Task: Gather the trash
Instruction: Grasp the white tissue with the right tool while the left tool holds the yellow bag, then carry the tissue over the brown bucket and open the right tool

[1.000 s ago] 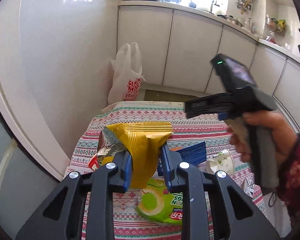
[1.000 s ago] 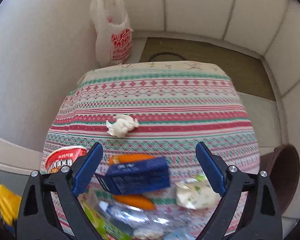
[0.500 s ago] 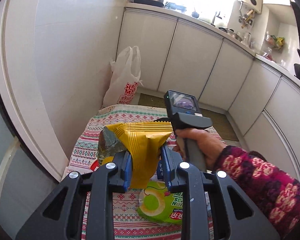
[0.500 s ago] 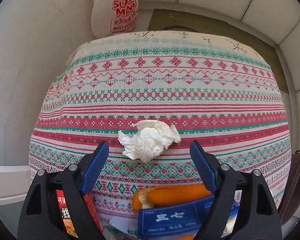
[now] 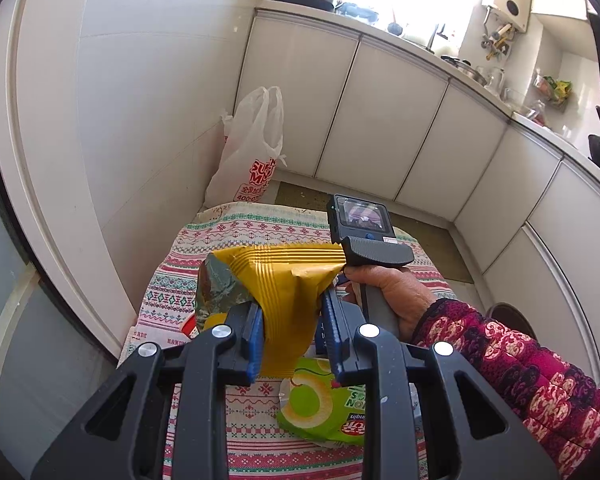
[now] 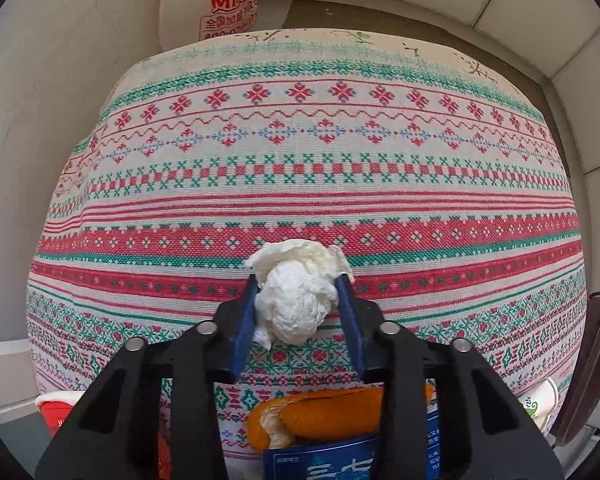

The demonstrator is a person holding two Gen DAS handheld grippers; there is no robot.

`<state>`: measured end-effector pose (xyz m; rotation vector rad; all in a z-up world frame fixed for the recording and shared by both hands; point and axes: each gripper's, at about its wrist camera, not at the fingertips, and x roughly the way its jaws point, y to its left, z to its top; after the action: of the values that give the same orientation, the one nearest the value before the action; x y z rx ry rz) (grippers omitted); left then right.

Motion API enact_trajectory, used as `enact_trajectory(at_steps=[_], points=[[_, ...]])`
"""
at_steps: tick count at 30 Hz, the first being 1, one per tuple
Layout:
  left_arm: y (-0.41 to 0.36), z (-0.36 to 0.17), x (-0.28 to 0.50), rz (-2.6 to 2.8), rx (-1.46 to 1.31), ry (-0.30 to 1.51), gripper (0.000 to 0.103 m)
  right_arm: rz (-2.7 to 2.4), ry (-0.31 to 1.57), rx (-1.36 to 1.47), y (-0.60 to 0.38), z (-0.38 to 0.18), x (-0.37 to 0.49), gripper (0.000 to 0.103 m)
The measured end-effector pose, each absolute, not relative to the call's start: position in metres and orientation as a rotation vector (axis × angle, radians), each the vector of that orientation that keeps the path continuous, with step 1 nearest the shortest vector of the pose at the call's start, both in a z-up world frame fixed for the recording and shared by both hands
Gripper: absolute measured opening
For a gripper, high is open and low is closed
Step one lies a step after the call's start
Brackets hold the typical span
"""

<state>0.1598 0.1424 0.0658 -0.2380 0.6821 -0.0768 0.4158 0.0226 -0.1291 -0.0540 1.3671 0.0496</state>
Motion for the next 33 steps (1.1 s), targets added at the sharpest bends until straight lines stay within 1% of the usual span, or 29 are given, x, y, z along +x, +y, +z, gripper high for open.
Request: enact_trajectory(at_steps=[4,10,14,16,20,26,30,33], points=[[0.142,0.065,0.160,-0.081,-0.236,0.685,0.025,0.056,1.359,-0.055,0.015,-0.127,0.411,0.023],[0.141,0.067,0.160,-0.084,-0.234,0.685,0.025,0.042,1.334,-0.031,0.011,-0.118,0.392,0.020],[0.137,0.073,0.156,-0.094,-0.233,0.672,0.025,0.043,1.281,-0.010,0.003,-0.092,0.377,0.020],[0.135,0.075,0.154,-0.099,-0.231,0.666,0.025,0.044,1.245,0.001,-0.004,-0.072,0.371,0.020],[0.126,0.079,0.149,-0.111,-0.226,0.658,0.025,0.038,1.139,0.056,-0.037,-0.012,0.353,0.020],[0.107,0.084,0.144,-0.127,-0.209,0.633,0.025,-0.086,0.917,0.106,-0.132,0.084,0.315,0.020],[0.091,0.084,0.145,-0.152,-0.208,0.634,0.025,-0.247,0.748,0.106,-0.204,0.123,0.283,0.020],[0.072,0.085,0.144,-0.186,-0.185,0.629,0.025,-0.394,0.644,0.123,-0.259,0.130,0.250,0.021]])
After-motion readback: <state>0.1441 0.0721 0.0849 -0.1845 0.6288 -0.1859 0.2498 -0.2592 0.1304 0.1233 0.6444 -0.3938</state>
